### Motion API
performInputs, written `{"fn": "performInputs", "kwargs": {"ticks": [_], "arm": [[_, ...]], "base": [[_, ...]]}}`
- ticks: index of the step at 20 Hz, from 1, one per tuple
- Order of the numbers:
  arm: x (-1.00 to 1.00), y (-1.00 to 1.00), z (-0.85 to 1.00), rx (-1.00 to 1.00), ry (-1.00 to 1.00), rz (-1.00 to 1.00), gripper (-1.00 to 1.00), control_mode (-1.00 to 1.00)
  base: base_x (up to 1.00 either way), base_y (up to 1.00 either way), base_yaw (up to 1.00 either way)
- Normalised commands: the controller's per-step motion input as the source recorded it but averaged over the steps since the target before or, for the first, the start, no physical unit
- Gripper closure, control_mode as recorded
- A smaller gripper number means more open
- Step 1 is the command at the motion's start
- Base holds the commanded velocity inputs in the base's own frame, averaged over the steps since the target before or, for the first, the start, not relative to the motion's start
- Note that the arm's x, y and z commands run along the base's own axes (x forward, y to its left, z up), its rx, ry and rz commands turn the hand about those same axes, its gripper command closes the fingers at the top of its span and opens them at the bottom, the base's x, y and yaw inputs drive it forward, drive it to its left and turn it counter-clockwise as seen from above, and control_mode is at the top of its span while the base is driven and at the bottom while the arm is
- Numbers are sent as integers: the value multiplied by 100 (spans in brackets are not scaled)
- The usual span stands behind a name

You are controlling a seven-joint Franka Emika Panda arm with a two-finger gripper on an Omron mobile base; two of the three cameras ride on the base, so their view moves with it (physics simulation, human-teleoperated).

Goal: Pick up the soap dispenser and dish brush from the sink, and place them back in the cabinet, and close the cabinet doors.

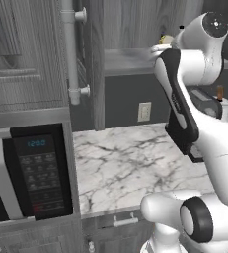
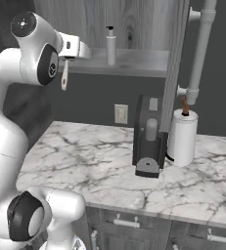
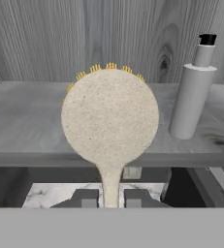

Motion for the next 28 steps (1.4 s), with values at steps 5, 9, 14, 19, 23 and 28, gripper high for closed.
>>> {"fn": "performInputs", "kwargs": {"ticks": [5, 9, 14, 19, 23, 28], "arm": [[66, 0, 13, 0, 0, 0, 100, -100], [63, 0, 8, 0, 0, 0, 100, -100], [56, 0, 0, 0, 0, 0, 100, -100], [54, 0, 0, 0, 0, 0, 100, -100], [49, 0, 0, 0, 0, 0, 100, -100], [48, 0, 0, 0, 0, 0, 100, -100]], "base": [[0, 0, 0], [0, 0, 0], [0, 0, 0], [0, 0, 0], [0, 0, 0], [0, 0, 0]]}}
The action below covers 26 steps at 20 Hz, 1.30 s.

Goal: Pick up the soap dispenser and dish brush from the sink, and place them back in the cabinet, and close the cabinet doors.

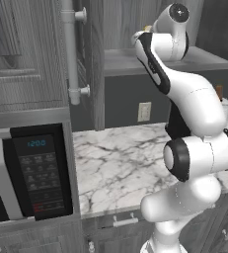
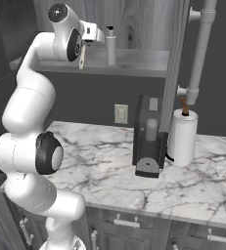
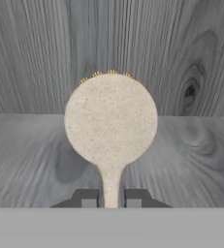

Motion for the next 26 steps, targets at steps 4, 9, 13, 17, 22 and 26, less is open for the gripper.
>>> {"fn": "performInputs", "kwargs": {"ticks": [4, 9, 13, 17, 22, 26], "arm": [[46, 0, -3, 0, 0, 1, 100, -100], [33, 0, -20, 0, -2, 1, 100, -100], [17, 0, -31, 0, -7, 2, 100, -100], [12, 0, -30, 0, -7, 2, 100, -100], [17, 0, -27, 0, -5, 2, 100, -100], [22, 0, -15, 0, -3, 1, 100, -100]], "base": [[0, 0, 0], [0, 0, 0], [0, 0, 0], [0, 0, 0], [0, 0, 0], [0, 0, 0]]}}
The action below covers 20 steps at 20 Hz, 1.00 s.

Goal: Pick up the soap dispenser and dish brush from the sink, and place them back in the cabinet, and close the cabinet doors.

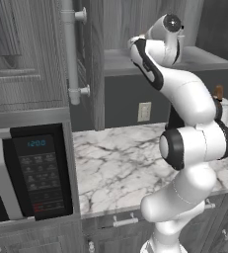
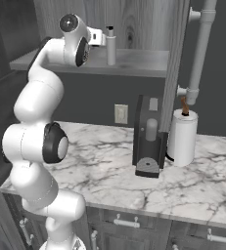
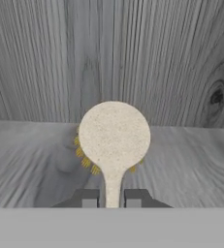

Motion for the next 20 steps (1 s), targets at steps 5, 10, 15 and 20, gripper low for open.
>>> {"fn": "performInputs", "kwargs": {"ticks": [5, 10, 15, 20], "arm": [[9, 0, -4, 0, -1, 0, 100, -100], [0, 0, -1, 0, 0, 0, 100, -100], [0, 0, -5, 0, 0, 0, 100, -100], [0, 0, 0, 0, 0, 0, -100, -100]], "base": [[0, 0, 0], [0, 0, 0], [0, 0, 0], [0, 0, 0]]}}
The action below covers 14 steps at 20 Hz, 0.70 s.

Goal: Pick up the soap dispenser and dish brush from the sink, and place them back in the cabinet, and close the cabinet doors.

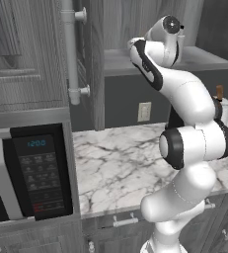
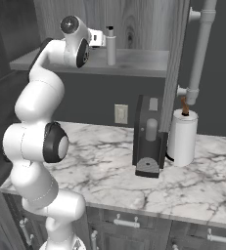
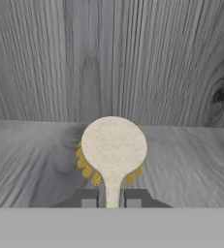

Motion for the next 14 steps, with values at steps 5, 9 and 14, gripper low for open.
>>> {"fn": "performInputs", "kwargs": {"ticks": [5, 9, 14], "arm": [[0, 0, 0, 0, 0, 0, -100, -100], [0, 0, 0, 0, 0, 0, -100, -100], [-5, 0, 0, 0, -1, 0, -100, -100]], "base": [[0, 0, 0], [0, 0, 0], [0, 0, 0]]}}
